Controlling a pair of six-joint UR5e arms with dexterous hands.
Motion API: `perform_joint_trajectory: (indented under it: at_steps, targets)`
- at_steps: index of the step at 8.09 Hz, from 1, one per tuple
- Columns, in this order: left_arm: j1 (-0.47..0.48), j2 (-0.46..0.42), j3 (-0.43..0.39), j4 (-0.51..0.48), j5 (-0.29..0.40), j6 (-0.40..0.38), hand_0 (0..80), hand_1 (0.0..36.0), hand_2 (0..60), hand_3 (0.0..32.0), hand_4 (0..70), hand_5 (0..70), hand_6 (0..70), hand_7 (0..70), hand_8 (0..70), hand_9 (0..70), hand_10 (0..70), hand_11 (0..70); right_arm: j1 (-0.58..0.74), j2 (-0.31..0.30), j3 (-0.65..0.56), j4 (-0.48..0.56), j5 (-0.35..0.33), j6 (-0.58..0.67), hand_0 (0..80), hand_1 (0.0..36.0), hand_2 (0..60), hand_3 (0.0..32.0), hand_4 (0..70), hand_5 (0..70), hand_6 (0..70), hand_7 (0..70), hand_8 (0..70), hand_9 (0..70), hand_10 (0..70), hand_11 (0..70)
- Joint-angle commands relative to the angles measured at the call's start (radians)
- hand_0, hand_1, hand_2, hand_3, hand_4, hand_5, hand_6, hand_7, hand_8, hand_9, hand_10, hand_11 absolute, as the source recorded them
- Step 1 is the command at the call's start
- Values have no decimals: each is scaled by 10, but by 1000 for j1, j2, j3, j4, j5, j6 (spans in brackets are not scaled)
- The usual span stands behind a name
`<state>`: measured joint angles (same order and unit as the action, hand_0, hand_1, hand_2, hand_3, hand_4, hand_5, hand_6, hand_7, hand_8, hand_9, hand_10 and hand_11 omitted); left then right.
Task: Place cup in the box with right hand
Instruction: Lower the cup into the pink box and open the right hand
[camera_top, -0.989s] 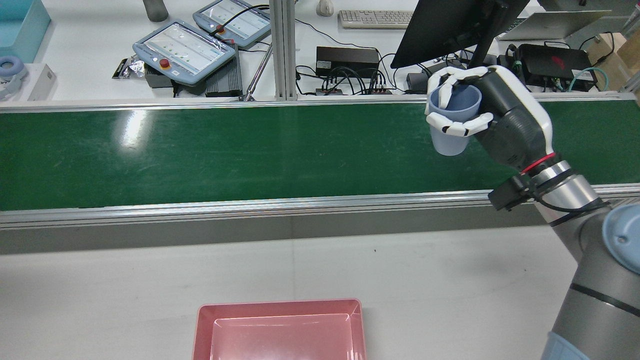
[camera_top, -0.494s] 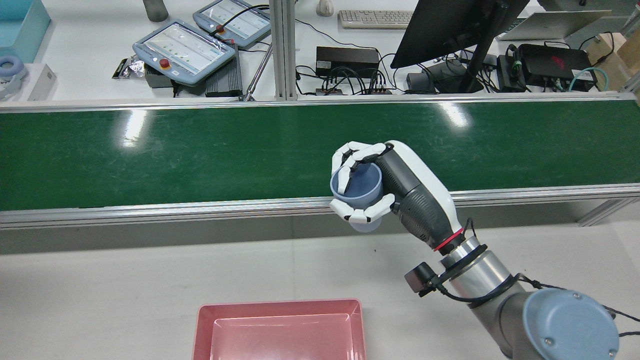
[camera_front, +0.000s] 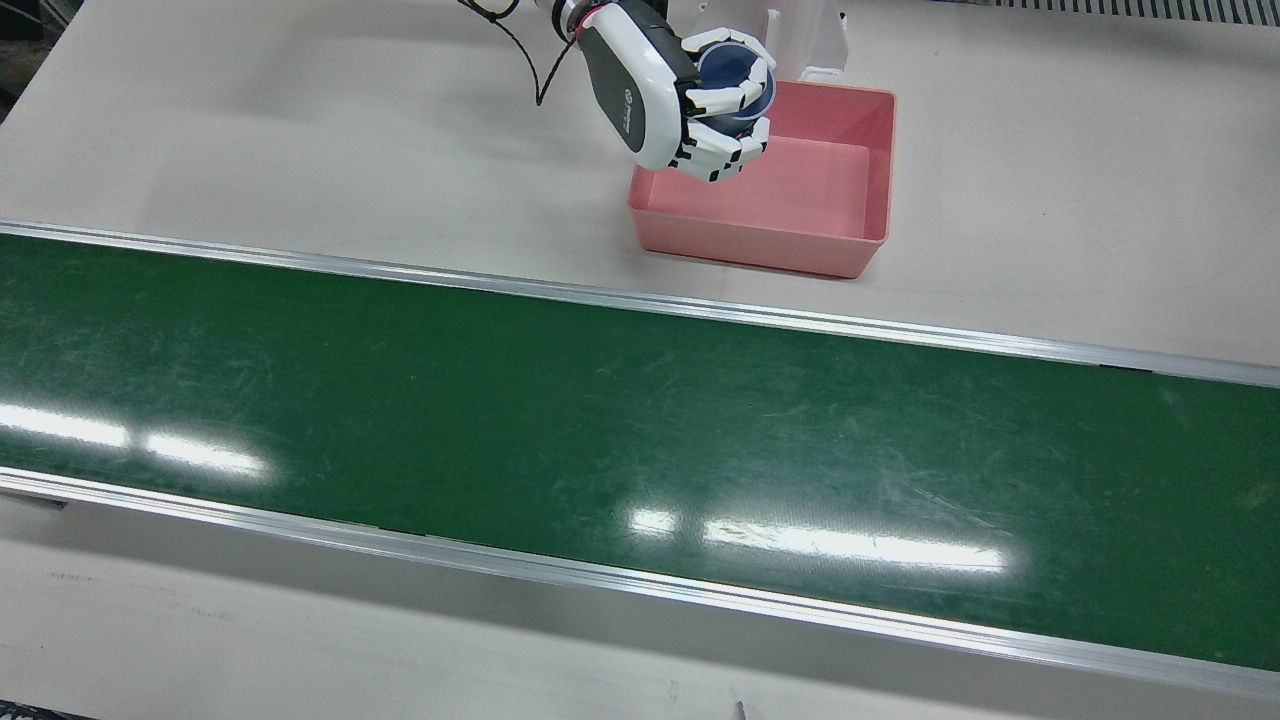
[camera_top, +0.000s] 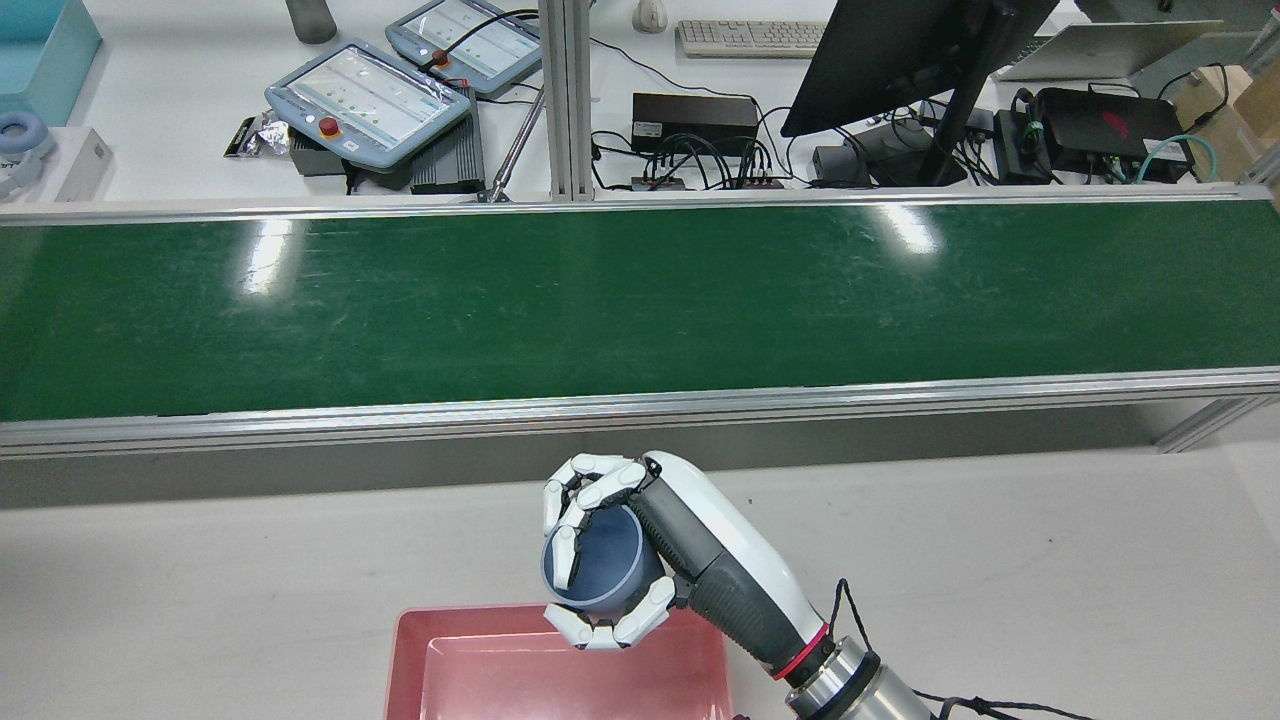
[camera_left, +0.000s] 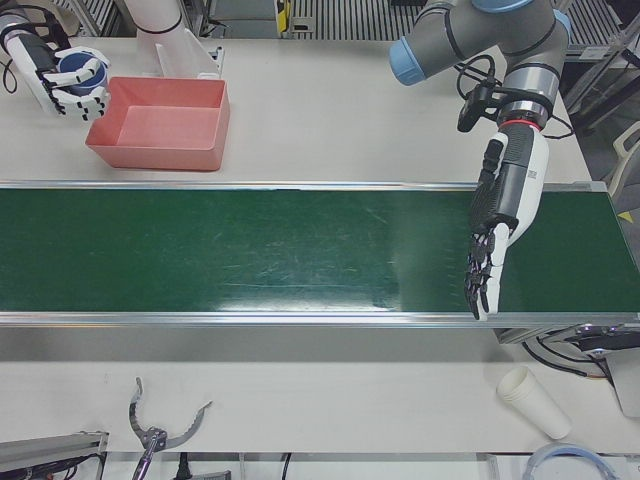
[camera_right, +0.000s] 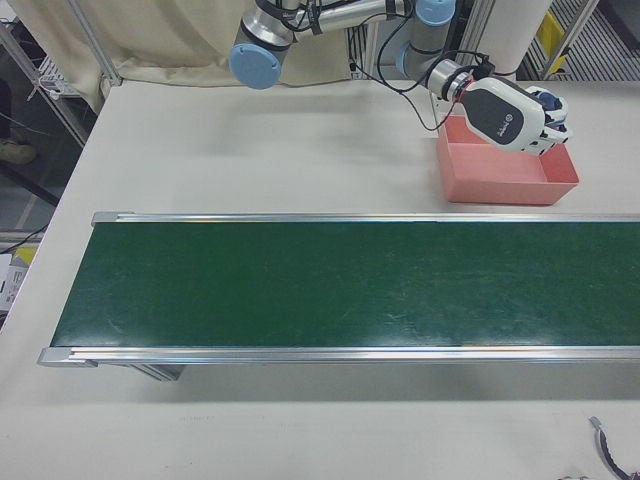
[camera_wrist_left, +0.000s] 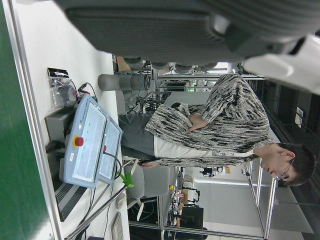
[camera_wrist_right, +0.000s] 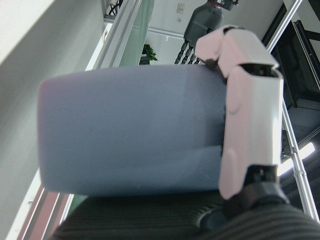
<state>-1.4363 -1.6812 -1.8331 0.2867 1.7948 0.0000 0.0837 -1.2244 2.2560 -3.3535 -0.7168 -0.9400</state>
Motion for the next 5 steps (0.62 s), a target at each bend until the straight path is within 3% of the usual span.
perform_joint_trajectory:
  at_steps: [1, 2, 3, 4, 5]
  targets:
    - [1, 0, 3, -3, 0, 0, 0, 0, 0, 0, 0, 0, 0, 0, 0, 0, 0, 0, -61, -26, 1, 42, 1, -39, 788, 360, 600, 0, 700, 281, 533, 700, 700, 700, 700, 700]
    - [1, 0, 3, -3, 0, 0, 0, 0, 0, 0, 0, 0, 0, 0, 0, 0, 0, 0, -61, -24, -3, 45, -7, -33, 800, 360, 342, 0, 159, 173, 237, 700, 329, 536, 299, 462]
    - [1, 0, 3, -3, 0, 0, 0, 0, 0, 0, 0, 0, 0, 0, 0, 0, 0, 0, -62, -24, -3, 45, -13, -28, 800, 360, 0, 26, 0, 137, 83, 231, 99, 168, 84, 165]
    - [1, 0, 3, -3, 0, 0, 0, 0, 0, 0, 0, 0, 0, 0, 0, 0, 0, 0, -61, -24, -3, 45, -33, -25, 800, 360, 0, 68, 0, 117, 25, 39, 0, 0, 11, 59]
    - [1, 0, 3, -3, 0, 0, 0, 0, 0, 0, 0, 0, 0, 0, 0, 0, 0, 0, -61, -26, -4, 45, -36, -8, 800, 319, 0, 24, 0, 107, 29, 48, 22, 28, 17, 61]
